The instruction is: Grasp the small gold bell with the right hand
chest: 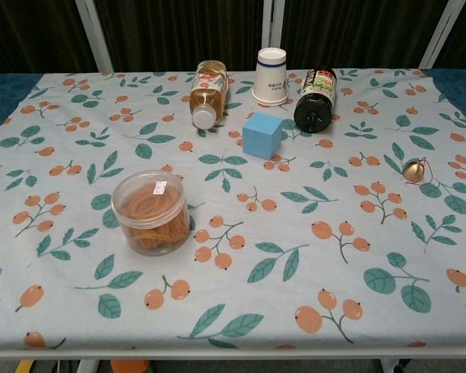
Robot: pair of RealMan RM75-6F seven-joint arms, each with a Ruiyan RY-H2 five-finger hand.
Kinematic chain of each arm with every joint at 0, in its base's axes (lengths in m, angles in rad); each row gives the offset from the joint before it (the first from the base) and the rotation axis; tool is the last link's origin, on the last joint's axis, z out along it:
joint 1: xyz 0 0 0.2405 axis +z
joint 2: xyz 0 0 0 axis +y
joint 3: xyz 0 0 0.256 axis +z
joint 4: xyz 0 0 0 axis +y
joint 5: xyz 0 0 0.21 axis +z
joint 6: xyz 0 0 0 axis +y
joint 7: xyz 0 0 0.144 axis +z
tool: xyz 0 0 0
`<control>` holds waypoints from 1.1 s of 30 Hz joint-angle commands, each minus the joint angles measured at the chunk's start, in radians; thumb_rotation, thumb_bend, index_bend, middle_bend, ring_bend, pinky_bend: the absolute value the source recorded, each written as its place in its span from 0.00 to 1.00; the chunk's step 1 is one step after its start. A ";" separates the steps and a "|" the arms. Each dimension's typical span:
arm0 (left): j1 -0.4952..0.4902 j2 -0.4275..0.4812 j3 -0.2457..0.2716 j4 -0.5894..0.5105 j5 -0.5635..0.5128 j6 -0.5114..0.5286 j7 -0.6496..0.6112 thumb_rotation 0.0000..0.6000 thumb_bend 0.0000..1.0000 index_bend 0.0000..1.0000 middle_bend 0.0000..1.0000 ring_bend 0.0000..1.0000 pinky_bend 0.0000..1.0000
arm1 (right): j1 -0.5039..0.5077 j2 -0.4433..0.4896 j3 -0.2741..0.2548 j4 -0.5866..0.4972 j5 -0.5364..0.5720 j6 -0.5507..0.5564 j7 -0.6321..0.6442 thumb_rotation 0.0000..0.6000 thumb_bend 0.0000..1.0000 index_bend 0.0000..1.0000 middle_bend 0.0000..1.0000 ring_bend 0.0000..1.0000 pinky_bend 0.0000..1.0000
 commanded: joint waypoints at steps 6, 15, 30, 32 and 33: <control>0.005 -0.015 -0.007 0.003 0.004 0.022 0.013 0.51 0.00 0.00 0.00 0.00 0.00 | 0.011 0.007 0.001 -0.009 -0.004 -0.024 -0.015 1.00 0.00 0.00 0.00 0.00 0.00; 0.004 -0.030 -0.005 0.005 0.006 0.023 0.016 0.54 0.00 0.00 0.00 0.00 0.00 | 0.108 0.018 0.025 -0.062 0.005 -0.169 -0.095 1.00 0.00 0.00 0.00 0.00 0.00; 0.018 -0.021 -0.005 0.005 -0.004 0.036 0.006 0.55 0.00 0.00 0.00 0.00 0.00 | 0.415 -0.081 0.139 -0.041 0.206 -0.587 -0.296 1.00 0.04 0.00 0.00 0.00 0.00; 0.017 -0.020 -0.004 0.004 -0.005 0.032 0.005 0.56 0.00 0.00 0.00 0.00 0.00 | 0.433 -0.097 0.142 -0.028 0.226 -0.606 -0.311 1.00 0.05 0.02 0.00 0.00 0.00; 0.017 -0.020 -0.004 0.003 -0.005 0.031 0.004 0.56 0.00 0.00 0.00 0.00 0.00 | 0.442 -0.106 0.142 -0.022 0.238 -0.617 -0.319 1.00 0.06 0.03 0.00 0.00 0.00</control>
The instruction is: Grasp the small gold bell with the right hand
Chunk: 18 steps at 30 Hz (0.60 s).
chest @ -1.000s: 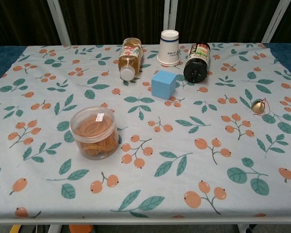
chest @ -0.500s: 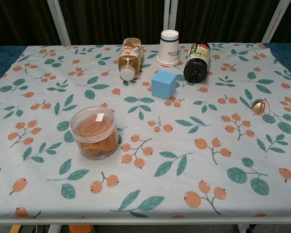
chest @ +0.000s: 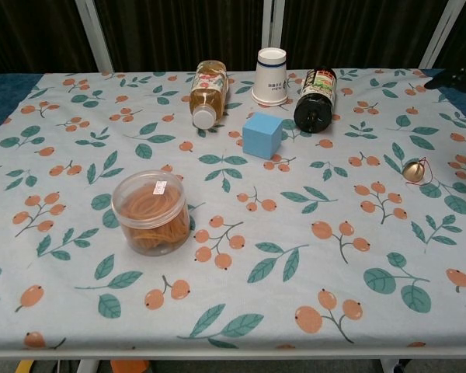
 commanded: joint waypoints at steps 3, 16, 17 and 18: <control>-0.001 -0.002 0.002 -0.001 0.000 -0.004 0.000 0.57 0.00 0.00 0.00 0.00 0.00 | 0.046 -0.038 0.007 0.030 0.059 -0.052 -0.056 1.00 0.12 0.06 0.00 0.00 0.00; -0.003 0.001 0.005 -0.004 -0.003 -0.016 -0.008 0.57 0.00 0.00 0.00 0.00 0.00 | 0.107 -0.079 -0.010 0.056 0.133 -0.092 -0.106 1.00 0.18 0.14 0.00 0.00 0.00; -0.003 0.001 0.005 -0.004 -0.003 -0.017 -0.009 0.57 0.00 0.00 0.00 0.00 0.00 | 0.108 -0.082 -0.013 0.059 0.137 -0.092 -0.107 1.00 0.18 0.14 0.00 0.00 0.00; -0.003 0.001 0.005 -0.003 -0.004 -0.018 -0.011 0.58 0.00 0.00 0.00 0.00 0.00 | 0.109 -0.085 -0.016 0.062 0.139 -0.092 -0.107 1.00 0.18 0.14 0.00 0.00 0.00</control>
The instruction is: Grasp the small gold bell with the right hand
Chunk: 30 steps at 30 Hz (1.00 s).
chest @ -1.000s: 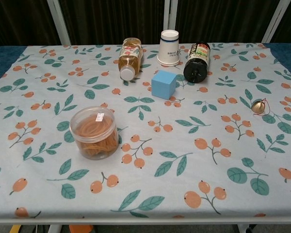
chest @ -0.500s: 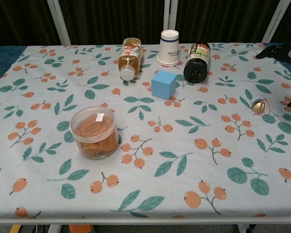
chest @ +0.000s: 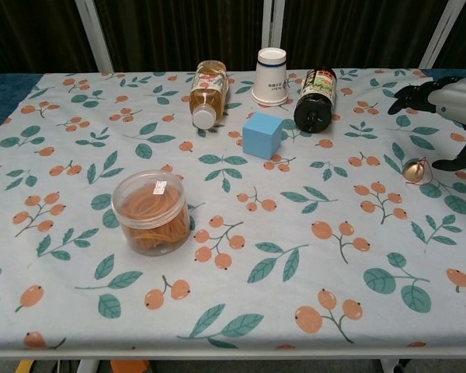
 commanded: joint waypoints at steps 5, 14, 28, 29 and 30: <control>0.000 0.001 0.001 0.002 -0.003 -0.003 -0.010 0.57 0.00 0.00 0.00 0.00 0.00 | 0.007 -0.023 -0.015 0.027 0.002 0.008 0.023 1.00 0.18 0.21 0.00 0.00 0.00; -0.001 0.002 0.002 0.004 -0.005 -0.010 -0.017 0.58 0.00 0.00 0.00 0.00 0.00 | 0.019 -0.039 -0.032 0.050 -0.017 0.017 0.056 1.00 0.18 0.29 0.00 0.00 0.00; -0.002 0.006 0.006 0.005 0.000 -0.015 -0.032 0.58 0.00 0.00 0.00 0.00 0.00 | 0.028 -0.045 -0.046 0.071 -0.012 0.020 0.081 1.00 0.19 0.48 0.00 0.00 0.00; -0.002 0.006 0.007 0.006 0.000 -0.015 -0.033 0.58 0.00 0.00 0.00 0.00 0.00 | 0.029 -0.046 -0.046 0.073 -0.011 0.021 0.082 1.00 0.19 0.48 0.00 0.00 0.00; -0.002 0.005 0.007 0.007 0.000 -0.015 -0.034 0.58 0.00 0.00 0.00 0.00 0.00 | 0.029 -0.046 -0.047 0.075 -0.011 0.021 0.084 1.00 0.19 0.49 0.00 0.00 0.00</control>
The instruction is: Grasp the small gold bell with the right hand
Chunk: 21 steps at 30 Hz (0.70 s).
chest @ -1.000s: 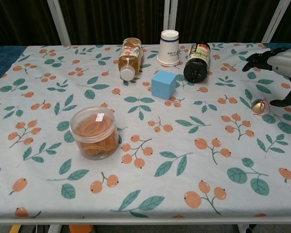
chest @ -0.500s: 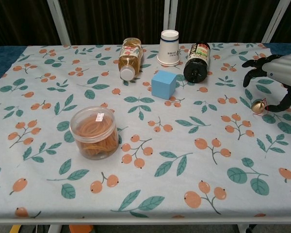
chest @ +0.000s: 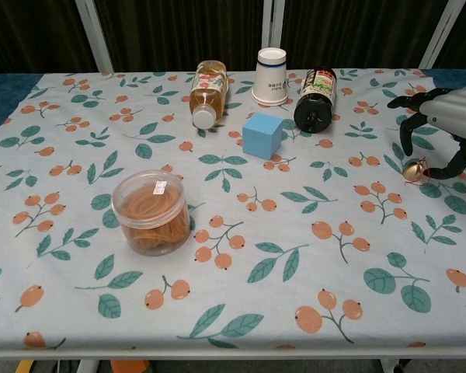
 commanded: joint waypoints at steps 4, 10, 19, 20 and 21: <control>0.000 -0.001 0.002 0.005 0.001 -0.002 -0.005 0.58 0.00 0.00 0.00 0.00 0.00 | 0.005 -0.004 -0.003 0.009 0.003 -0.001 0.007 1.00 0.19 0.50 0.00 0.00 0.00; -0.001 0.000 0.005 0.009 0.005 -0.006 -0.011 0.58 0.00 0.00 0.00 0.00 0.00 | 0.011 -0.007 -0.006 0.018 0.010 -0.010 0.011 1.00 0.22 0.51 0.00 0.00 0.00; -0.001 -0.003 0.007 0.018 0.008 -0.005 -0.018 0.58 0.00 0.00 0.00 0.00 0.00 | 0.015 -0.003 -0.009 0.015 0.018 -0.011 0.016 1.00 0.26 0.53 0.00 0.00 0.00; -0.001 -0.003 0.007 0.018 0.009 -0.004 -0.018 0.58 0.00 0.00 0.00 0.00 0.00 | 0.015 -0.003 -0.009 0.015 0.018 -0.011 0.016 1.00 0.26 0.53 0.01 0.00 0.00; -0.001 -0.004 0.007 0.019 0.009 -0.004 -0.019 0.58 0.00 0.00 0.00 0.00 0.00 | 0.016 -0.003 -0.009 0.014 0.018 -0.011 0.017 1.00 0.26 0.53 0.01 0.00 0.00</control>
